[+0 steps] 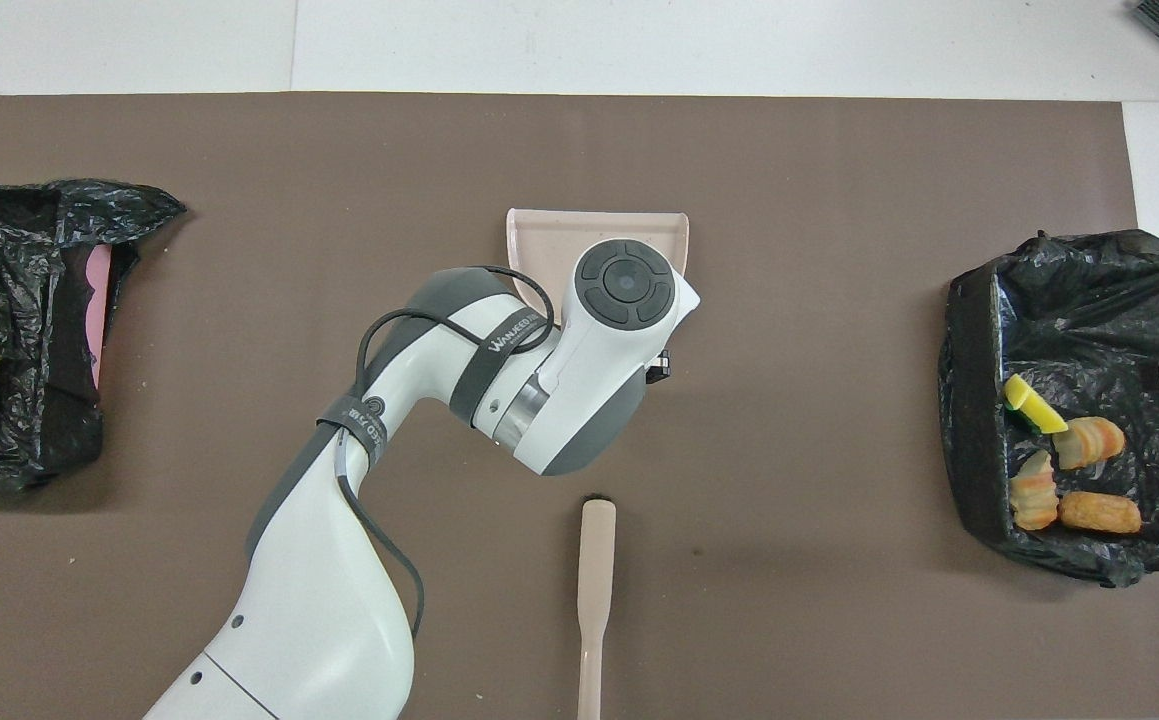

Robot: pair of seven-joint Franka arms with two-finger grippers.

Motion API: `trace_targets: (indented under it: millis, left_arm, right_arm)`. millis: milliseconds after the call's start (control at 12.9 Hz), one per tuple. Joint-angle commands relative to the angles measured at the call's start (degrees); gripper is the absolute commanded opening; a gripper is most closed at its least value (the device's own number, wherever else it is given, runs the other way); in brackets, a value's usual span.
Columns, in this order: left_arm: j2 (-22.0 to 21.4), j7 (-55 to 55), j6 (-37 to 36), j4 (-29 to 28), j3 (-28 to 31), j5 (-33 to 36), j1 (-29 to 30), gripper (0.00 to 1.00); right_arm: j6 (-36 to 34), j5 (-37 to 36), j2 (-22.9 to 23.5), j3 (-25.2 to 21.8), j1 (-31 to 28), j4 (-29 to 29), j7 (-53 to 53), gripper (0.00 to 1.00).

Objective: Sweep and dump trash in bin
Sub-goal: 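Bring the empty dustpan back to mid-table with the left gripper, then set the dustpan down and withdraw the left gripper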

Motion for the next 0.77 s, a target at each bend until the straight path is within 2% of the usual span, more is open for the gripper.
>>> trace_targets:
  millis: [0, 77, 232, 542, 697]
  left_arm:
    - [-0.96, -0.02, -0.57, -0.97, 0.35, -0.27, -1.01, 0.96]
    - [-1.83, -0.11, -0.65, -1.31, 0.35, -0.27, -1.1, 1.0]
    - [-6.47, -0.11, -0.74, -4.38, 0.53, -0.27, -0.84, 1.0]
    - [-20.96, 2.69, -3.36, -15.97, 1.32, 1.13, 0.83, 1.0]
    - [-28.96, 5.93, -5.04, -20.46, 1.32, 1.66, 4.5, 1.0]
  right_arm:
    - [-0.56, -1.16, -1.03, 0.7, -0.53, -1.1, -1.56, 1.0]
    - [-0.56, -1.25, -1.21, 0.7, -0.53, -1.19, -1.56, 1.0]
    - [-0.91, -1.16, -1.3, 0.7, -0.53, -1.28, -1.56, 1.0]
    - [-0.48, -1.16, -1.3, 0.79, -0.45, -1.28, -1.29, 1.0]
    - [-0.39, -1.25, -1.3, 0.7, -0.36, -1.28, -1.2, 1.0]
